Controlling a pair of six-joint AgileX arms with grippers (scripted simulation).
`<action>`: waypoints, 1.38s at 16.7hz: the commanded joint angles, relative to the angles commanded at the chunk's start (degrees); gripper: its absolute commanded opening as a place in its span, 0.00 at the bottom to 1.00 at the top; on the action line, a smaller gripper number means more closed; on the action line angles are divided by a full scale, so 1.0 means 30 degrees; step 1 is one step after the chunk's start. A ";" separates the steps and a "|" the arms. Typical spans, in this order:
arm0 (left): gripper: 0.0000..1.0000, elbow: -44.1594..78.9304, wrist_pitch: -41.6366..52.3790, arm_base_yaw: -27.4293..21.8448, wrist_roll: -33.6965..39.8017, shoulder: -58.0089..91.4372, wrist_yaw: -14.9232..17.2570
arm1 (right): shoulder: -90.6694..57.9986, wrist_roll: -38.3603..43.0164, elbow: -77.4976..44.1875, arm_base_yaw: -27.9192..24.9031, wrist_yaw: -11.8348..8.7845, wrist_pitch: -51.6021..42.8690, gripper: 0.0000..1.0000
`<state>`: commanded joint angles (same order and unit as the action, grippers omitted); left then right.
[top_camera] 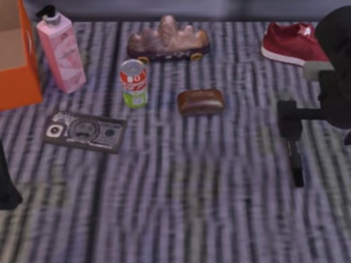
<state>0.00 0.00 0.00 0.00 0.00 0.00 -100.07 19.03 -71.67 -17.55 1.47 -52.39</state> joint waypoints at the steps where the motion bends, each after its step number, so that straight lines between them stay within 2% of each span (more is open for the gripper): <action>1: 1.00 0.0000 0.0000 0.0000 0.0000 0.0000 0.0000 | -0.0873 0.0190 -0.0767 -0.0179 0.0003 -0.0456 1.00; 5: 1.00 0.0000 0.0000 0.0000 0.0000 0.0000 0.0000 | -0.2759 0.0598 -0.2463 -0.0559 0.0013 -0.1379 1.00; 12: 1.00 0.0000 0.0000 0.0000 0.0000 0.0000 0.0000 | -0.2920 0.0559 -0.2256 -0.0481 0.0008 -0.1047 1.00; 19: 1.00 0.0000 0.0000 0.0000 0.0000 0.0000 0.0000 | -0.5771 0.0543 0.0156 -0.0464 0.0027 0.4407 1.00; 23: 1.00 0.0000 0.0000 0.0000 0.0000 0.0000 0.0000 | -0.6390 0.0554 0.0607 -0.0463 0.0033 0.5305 1.00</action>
<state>0.00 0.00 0.00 0.00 0.00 0.00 -119.24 20.69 -69.85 -18.94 1.57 -36.48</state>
